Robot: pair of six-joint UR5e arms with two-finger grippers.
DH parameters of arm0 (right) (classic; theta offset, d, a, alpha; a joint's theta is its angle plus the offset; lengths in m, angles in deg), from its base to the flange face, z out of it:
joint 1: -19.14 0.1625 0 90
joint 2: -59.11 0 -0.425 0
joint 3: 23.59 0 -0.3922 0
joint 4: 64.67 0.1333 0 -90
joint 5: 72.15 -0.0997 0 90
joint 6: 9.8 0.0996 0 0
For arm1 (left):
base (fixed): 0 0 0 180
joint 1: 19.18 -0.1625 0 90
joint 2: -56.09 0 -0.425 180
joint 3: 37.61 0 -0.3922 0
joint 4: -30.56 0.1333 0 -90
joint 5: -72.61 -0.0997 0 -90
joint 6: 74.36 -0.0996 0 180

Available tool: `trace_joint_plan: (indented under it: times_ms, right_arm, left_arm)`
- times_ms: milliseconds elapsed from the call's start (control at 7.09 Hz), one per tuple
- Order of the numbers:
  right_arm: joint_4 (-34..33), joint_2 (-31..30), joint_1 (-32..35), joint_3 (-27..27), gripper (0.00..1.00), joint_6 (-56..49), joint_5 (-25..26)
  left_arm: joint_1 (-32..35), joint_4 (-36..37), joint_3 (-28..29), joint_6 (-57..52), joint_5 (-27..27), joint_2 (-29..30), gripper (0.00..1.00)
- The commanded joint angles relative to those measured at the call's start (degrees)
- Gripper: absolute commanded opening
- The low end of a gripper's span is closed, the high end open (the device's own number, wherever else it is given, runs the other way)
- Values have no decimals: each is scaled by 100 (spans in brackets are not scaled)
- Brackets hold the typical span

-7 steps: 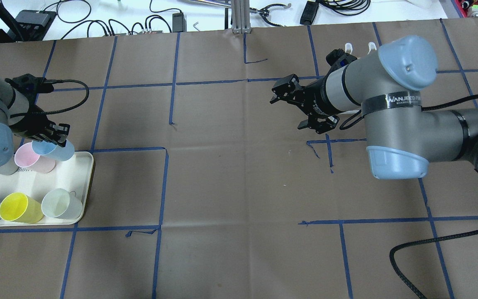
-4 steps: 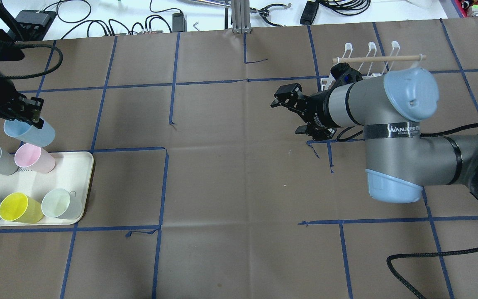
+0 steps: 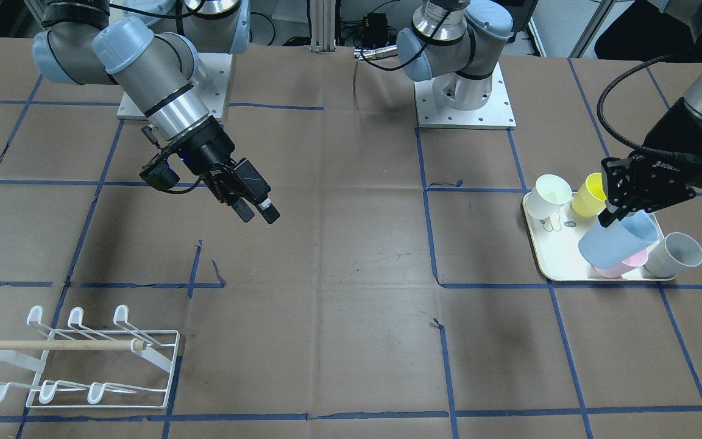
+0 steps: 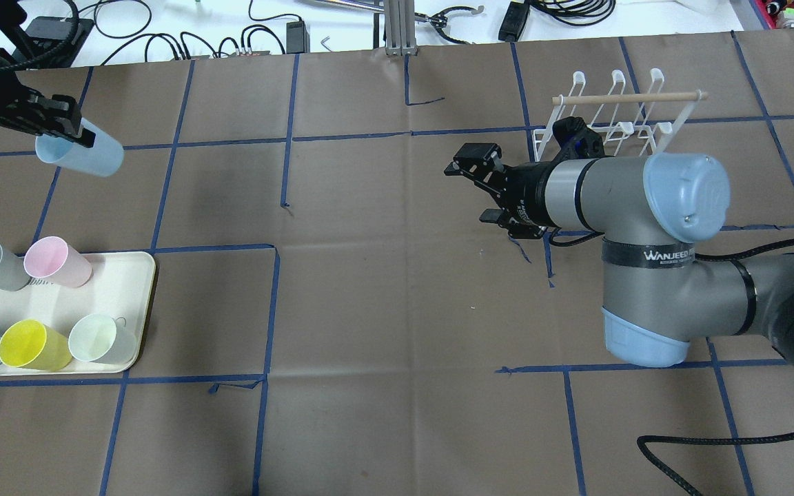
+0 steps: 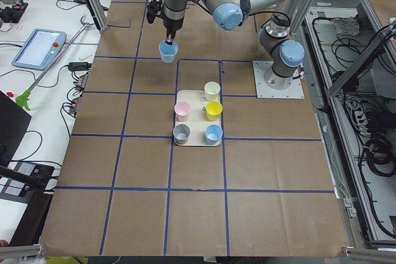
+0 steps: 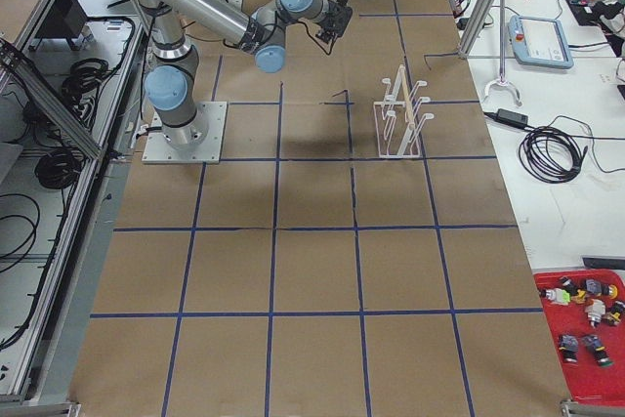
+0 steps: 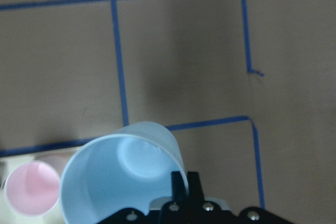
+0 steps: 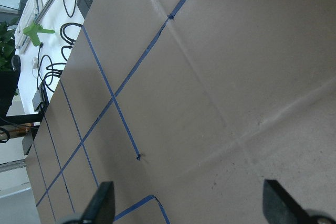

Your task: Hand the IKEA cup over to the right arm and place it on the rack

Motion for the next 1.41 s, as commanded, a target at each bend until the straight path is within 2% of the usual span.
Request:
trace_joint_plan:
  times_ms: [0,282,423,847,988,1129,1270]
  right_arm:
    - [-152,-26,8,36,100,58,-12]
    - [-161,-17,43,36,100,49,-134]
    - [-196,-17,34,27,100,49,-135]
    - [-205,-17,25,9,100,49,-144]
    - [-222,-17,16,1,100,67,-144]
    - [-301,-9,-1,18,100,615,-335]
    - [-467,-9,-62,18,100,1125,-659]
  left_arm:
    - [17,1474,-553,-64,1936,-66,0]
    - [156,3185,-1518,-116,3168,-216,0]
    - [357,4318,-1950,-108,3305,-189,0]
    - [1227,6415,-2900,-117,3332,-40,0]
    - [1299,7126,-3095,-108,3567,186,0]
    - [1317,7707,-3097,-91,4031,711,0]
    - [1396,8444,-3071,110,4096,1177,0]
